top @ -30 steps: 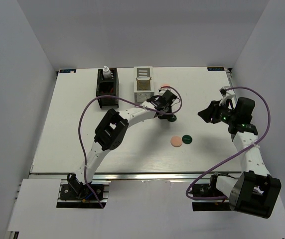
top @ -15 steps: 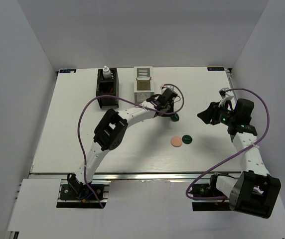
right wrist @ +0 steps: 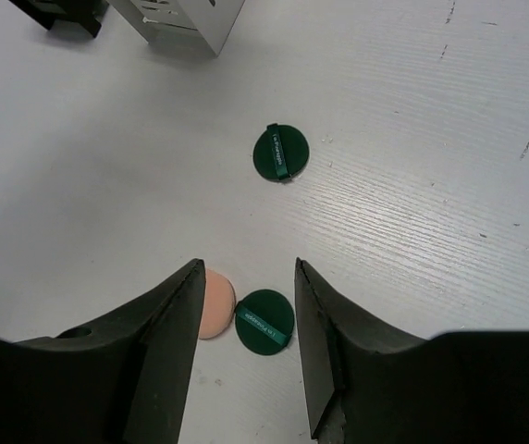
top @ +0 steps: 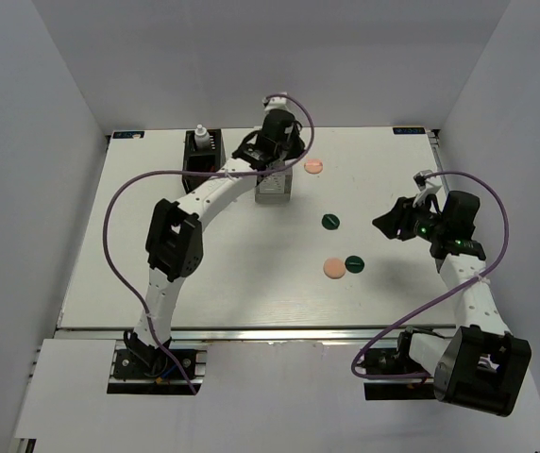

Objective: Organize the makeup

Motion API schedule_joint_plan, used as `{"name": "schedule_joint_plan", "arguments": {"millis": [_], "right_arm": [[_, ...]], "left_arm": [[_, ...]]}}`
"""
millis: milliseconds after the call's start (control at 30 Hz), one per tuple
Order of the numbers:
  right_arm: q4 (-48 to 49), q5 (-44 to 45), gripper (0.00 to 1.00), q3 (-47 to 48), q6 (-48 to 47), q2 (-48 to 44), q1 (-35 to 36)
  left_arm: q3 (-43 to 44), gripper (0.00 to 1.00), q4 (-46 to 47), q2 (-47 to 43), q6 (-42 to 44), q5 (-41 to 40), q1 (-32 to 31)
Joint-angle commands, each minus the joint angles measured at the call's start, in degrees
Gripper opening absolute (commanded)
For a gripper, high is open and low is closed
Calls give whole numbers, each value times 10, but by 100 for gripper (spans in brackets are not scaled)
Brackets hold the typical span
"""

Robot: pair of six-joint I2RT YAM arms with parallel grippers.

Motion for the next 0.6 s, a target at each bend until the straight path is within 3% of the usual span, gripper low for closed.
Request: {"name": "schedule_joint_plan", "arguments": {"millis": [0, 33, 200, 300, 567], "right_arm": [[12, -17, 50, -8, -11, -4, -4], [11, -18, 50, -9, -11, -1, -4], [-4, -18, 58, -10, -19, 19, -4], [0, -14, 58, -11, -21, 17, -4], [9, -6, 59, -8, -19, 23, -4]], "left_arm": [[24, 5, -3, -30, 3, 26, 13], [26, 25, -6, -26, 1, 34, 13], [18, 57, 7, -13, -11, 131, 14], [12, 62, -1, 0, -19, 181, 9], [25, 60, -107, 56, 38, 235, -29]]}}
